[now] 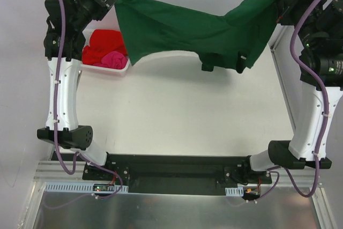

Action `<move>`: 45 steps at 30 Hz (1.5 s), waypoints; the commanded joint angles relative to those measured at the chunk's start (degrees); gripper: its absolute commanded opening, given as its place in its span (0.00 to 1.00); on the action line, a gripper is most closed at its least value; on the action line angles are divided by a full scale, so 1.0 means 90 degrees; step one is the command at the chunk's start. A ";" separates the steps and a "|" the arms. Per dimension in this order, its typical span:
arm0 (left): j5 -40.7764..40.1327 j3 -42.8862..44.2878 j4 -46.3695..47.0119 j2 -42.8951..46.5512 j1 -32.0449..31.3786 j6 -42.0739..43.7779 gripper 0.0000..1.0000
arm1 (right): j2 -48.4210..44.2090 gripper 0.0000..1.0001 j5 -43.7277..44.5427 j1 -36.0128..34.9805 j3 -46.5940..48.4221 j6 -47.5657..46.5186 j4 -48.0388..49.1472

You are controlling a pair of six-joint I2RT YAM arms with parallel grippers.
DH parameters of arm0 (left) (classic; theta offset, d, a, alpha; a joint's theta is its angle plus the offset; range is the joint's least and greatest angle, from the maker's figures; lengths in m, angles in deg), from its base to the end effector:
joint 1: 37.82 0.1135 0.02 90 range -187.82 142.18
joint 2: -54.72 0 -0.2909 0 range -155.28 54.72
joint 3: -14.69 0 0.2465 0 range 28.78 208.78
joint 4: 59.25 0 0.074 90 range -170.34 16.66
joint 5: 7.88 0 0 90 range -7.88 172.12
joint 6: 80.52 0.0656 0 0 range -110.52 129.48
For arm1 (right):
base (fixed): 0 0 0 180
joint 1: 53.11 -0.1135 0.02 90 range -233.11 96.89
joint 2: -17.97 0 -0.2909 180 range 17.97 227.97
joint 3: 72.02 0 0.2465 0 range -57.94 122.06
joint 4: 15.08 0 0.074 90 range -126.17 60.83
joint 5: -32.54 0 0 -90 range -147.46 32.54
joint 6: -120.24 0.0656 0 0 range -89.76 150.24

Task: Fold and stack the t-shirts

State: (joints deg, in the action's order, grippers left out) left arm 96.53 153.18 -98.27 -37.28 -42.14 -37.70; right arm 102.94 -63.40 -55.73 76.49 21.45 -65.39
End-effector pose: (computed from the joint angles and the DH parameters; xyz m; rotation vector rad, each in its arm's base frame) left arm 0.3340 -0.0416 0.6009 -0.3457 1.4704 -0.9105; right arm 0.2393 0.0177 0.6558 -0.2203 1.3230 -0.0216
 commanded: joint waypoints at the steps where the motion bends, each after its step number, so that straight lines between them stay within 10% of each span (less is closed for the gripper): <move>1: 0.0166 0.0397 0.0162 0.0486 0.0079 -0.0081 0.00 | -0.0485 0.01 -0.0161 0.0027 0.0220 -0.0155 0.0373; 23: -0.0741 -0.0609 -0.0941 0.4255 0.0079 0.0310 0.00 | -0.2693 0.01 -0.1080 0.0036 -0.0015 0.0060 -0.0603; 45: -0.1804 -0.1779 -0.0913 0.2761 0.0079 0.0066 0.00 | -0.0047 0.00 -0.0337 0.0056 0.1206 0.0030 0.1260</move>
State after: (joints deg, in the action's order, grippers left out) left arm 84.88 141.99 -109.46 -15.69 -41.83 -36.06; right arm 103.48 -67.22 -55.64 85.37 20.59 -65.66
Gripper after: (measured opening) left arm 0.007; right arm 0.030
